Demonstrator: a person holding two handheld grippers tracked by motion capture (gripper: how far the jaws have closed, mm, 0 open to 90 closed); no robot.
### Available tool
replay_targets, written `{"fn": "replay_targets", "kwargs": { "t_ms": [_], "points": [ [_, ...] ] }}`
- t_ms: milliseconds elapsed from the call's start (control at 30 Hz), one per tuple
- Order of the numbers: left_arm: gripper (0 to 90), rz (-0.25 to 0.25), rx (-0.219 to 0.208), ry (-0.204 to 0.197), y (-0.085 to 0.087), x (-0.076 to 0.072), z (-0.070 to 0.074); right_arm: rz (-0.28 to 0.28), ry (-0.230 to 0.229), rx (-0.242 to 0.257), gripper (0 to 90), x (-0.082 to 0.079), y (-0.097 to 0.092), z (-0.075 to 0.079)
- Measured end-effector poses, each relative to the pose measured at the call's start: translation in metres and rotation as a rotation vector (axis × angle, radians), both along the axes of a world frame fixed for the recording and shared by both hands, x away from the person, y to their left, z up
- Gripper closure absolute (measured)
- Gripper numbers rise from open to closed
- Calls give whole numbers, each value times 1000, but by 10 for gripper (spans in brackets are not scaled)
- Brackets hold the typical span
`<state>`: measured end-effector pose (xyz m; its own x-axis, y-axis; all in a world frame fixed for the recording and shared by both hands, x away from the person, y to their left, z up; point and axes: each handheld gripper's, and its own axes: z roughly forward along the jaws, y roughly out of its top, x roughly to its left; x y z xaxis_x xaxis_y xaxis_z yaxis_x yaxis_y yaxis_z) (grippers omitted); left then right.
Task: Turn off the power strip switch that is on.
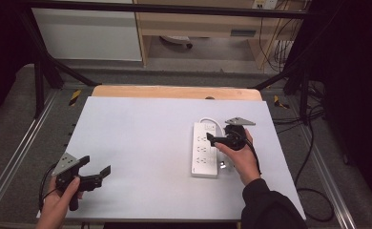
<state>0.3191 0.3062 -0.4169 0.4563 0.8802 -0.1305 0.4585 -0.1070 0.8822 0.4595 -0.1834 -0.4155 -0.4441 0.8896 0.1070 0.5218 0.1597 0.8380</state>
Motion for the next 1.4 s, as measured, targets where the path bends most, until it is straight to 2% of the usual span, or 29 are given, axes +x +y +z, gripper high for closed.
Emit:
{"fn": "replay_targets", "kwargs": {
  "t_ms": [167,200,367,500,933,1100,1400],
  "points": [
    [60,2,-5,-2,0,0,0,-20,11,6,66,1,0,4],
    [59,2,-3,-1,0,0,0,-39,1,2,55,2,0,6],
    [59,1,-3,0,0,0,0,-61,-8,18,43,3,0,12],
    [59,2,-4,-1,0,0,0,-57,-14,22,31,4,0,18],
    [58,-6,-2,1,0,-1,0,-23,-82,29,54,2,-1,43],
    [58,-14,2,-4,-1,-2,0,1,-92,32,33,0,-6,53],
    [58,-7,-9,-5,1,-2,0,0,-128,46,33,-6,-18,67]
  ]
}}
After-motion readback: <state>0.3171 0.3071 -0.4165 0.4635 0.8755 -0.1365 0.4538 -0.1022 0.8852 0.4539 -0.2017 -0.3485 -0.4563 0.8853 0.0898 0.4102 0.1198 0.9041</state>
